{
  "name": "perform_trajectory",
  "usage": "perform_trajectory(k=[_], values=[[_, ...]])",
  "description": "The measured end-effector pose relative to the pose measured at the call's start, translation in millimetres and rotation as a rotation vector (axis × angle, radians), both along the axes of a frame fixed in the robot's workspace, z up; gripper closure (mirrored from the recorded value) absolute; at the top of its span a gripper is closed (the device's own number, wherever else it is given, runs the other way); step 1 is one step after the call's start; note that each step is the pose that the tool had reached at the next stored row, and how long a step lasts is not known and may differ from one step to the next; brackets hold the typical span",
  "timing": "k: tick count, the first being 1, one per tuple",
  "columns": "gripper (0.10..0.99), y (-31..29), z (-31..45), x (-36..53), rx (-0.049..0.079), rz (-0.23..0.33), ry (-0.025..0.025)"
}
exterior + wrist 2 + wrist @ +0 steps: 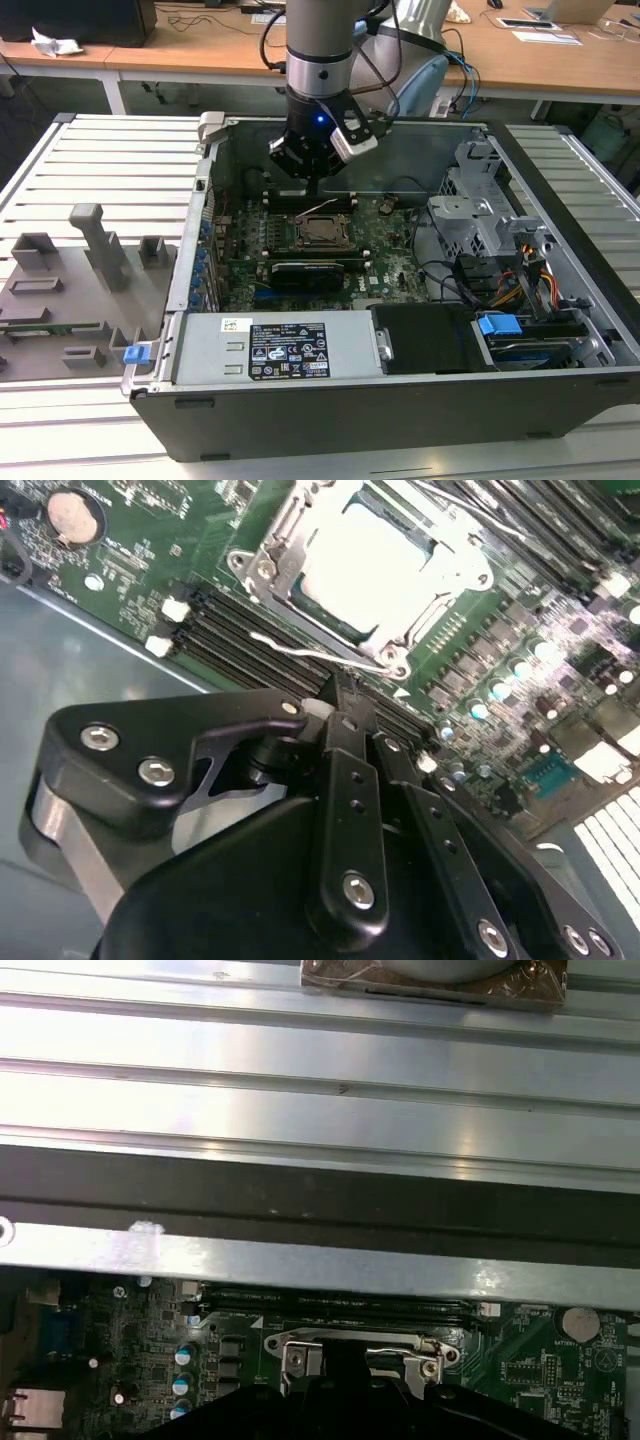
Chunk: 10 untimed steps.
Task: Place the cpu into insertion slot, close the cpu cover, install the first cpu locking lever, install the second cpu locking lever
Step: 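Install the first cpu locking lever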
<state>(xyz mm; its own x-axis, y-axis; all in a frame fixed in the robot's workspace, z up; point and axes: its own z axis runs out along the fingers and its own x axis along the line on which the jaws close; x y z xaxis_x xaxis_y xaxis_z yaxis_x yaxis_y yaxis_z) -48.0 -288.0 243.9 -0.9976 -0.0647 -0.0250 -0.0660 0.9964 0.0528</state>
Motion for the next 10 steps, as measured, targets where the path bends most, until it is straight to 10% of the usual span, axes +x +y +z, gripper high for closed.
perform_trajectory(k=[10], values=[[0.980, 4.4, -14.8, 8.7, 0.000, 0.000, 0.0001]])
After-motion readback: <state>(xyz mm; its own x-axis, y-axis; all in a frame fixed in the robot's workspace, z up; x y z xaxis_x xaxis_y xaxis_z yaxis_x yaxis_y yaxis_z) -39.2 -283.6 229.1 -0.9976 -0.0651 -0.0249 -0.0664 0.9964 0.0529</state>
